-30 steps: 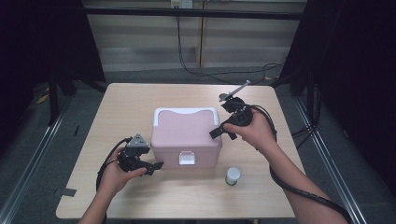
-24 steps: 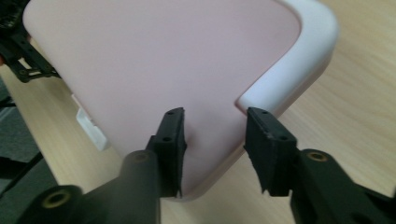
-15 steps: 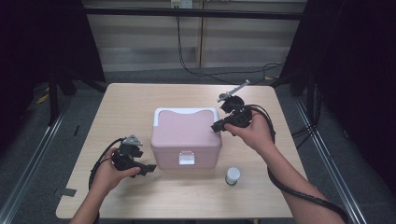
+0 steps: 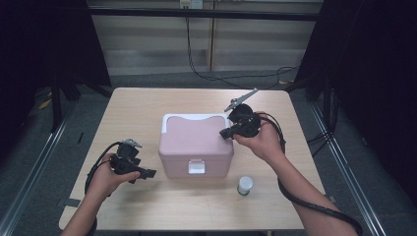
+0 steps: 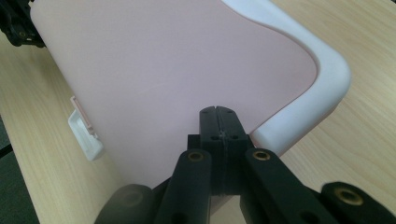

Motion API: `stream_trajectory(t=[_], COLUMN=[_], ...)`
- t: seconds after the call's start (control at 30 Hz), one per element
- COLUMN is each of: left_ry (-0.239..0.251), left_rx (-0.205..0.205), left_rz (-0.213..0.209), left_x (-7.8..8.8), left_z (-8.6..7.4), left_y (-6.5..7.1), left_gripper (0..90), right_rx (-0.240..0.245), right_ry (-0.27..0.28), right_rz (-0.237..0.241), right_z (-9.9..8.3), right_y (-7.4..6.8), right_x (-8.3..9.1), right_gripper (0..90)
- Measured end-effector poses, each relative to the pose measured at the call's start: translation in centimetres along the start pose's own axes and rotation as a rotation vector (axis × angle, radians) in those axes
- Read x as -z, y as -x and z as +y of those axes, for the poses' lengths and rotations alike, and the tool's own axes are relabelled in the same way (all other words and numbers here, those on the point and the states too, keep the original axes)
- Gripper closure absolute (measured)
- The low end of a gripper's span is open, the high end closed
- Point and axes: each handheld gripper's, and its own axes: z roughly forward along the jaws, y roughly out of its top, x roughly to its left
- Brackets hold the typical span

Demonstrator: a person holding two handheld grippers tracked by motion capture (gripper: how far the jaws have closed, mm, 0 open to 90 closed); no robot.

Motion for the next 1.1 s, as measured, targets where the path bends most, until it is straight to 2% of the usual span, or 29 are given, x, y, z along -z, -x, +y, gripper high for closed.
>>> stream_trajectory(t=[0.37, 0.5, 0.77, 0.83, 0.87, 1.1], left_ry=[-0.029, -0.052, -0.073, -0.08, -0.095, -0.092], left_rx=[0.086, 0.1, 0.102, 0.106, 0.103, 0.105], left_rz=[-0.003, -0.004, 0.006, 0.018, 0.015, 0.007], left_x=[2.0, 2.6, 3.9, 4.0, 4.1, 5.0], left_z=[2.1, 2.8, 4.4, 4.7, 4.9, 6.3], left_y=[-0.6, -0.9, -1.4, -1.3, -1.3, -1.4], left_gripper=[16.4, 17.8, 19.8, 19.8, 20.2, 20.5], right_rx=[-0.009, -0.01, -0.011, -0.009, -0.012, -0.013], right_ry=[0.01, 0.008, 0.006, 0.007, 0.008, 0.008], right_rz=[0.024, 0.021, 0.019, 0.023, 0.024, 0.022], right_z=[-0.2, -0.2, -0.2, -0.2, -0.2, -0.2], right_y=[0.3, 0.3, 0.3, 0.3, 0.3, 0.3], right_x=[0.0, 0.0, 0.0, 0.0, 0.0, 0.0], right_gripper=[90.0, 90.0, 90.0, 90.0, 90.0, 90.0])
